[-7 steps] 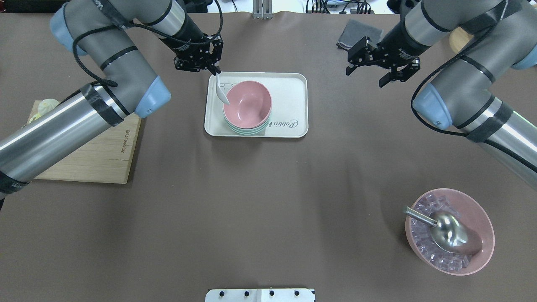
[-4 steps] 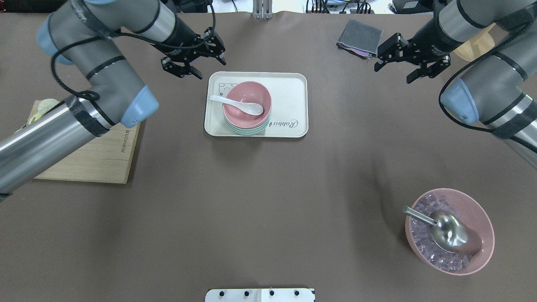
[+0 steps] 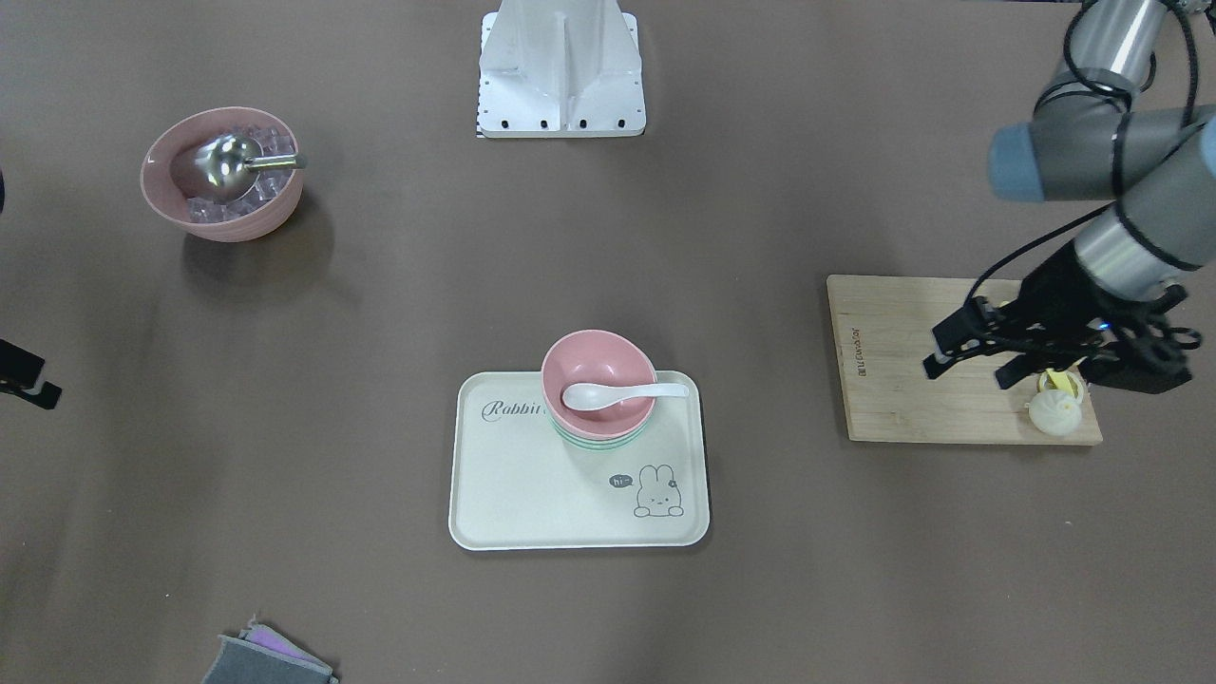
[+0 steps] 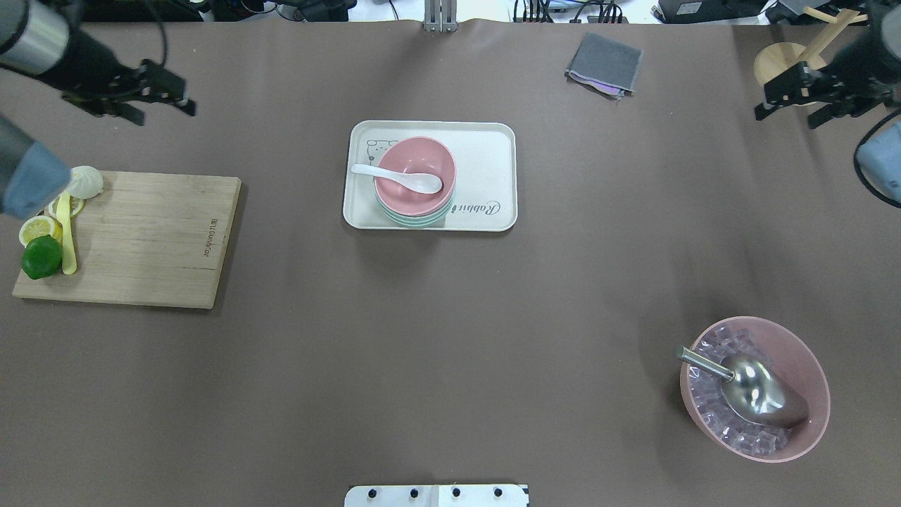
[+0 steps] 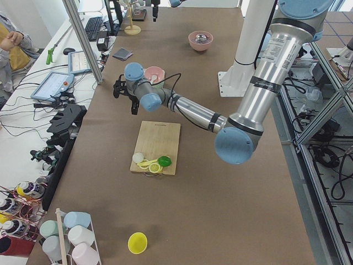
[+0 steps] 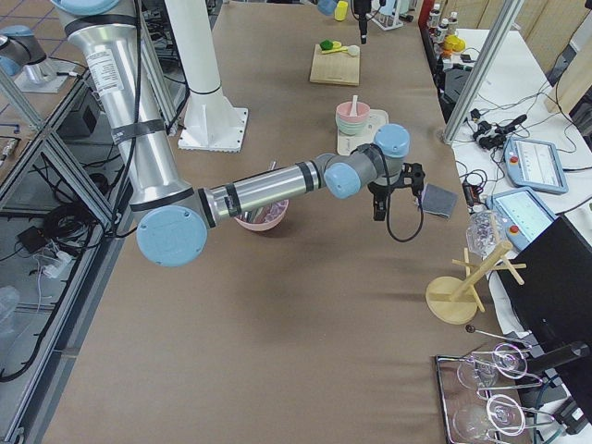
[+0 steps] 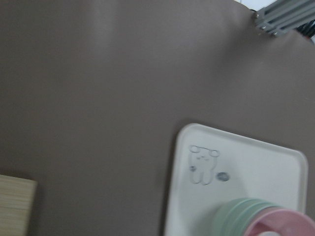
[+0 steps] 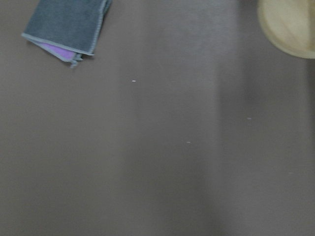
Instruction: Stack pink bowl on green and place spoon
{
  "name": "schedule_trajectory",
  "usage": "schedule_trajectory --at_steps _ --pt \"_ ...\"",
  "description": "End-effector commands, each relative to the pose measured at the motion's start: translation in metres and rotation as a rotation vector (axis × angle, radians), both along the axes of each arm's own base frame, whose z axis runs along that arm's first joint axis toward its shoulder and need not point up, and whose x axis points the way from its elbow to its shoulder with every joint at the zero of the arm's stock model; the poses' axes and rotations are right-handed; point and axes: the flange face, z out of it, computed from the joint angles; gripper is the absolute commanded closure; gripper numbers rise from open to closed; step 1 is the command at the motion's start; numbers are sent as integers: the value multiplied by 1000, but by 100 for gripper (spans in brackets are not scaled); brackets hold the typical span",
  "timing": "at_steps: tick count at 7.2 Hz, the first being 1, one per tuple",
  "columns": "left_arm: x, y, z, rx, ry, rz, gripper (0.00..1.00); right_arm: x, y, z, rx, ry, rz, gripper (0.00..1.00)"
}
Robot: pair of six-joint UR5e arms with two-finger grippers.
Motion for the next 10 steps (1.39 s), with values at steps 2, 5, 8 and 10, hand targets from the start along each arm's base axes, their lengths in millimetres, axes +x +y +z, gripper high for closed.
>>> schedule_trajectory --at_steps 2,5,8,10 --pt "-147 62 168 138 -228 152 2 137 14 133 119 119 -130 0" --pt "-217 71 192 53 -280 161 2 149 14 154 119 118 -151 0" --pt "-223 92 200 58 -313 150 2 147 13 147 123 114 -143 0" --pt "-222 92 191 65 -308 141 2 143 12 149 117 115 -150 0"
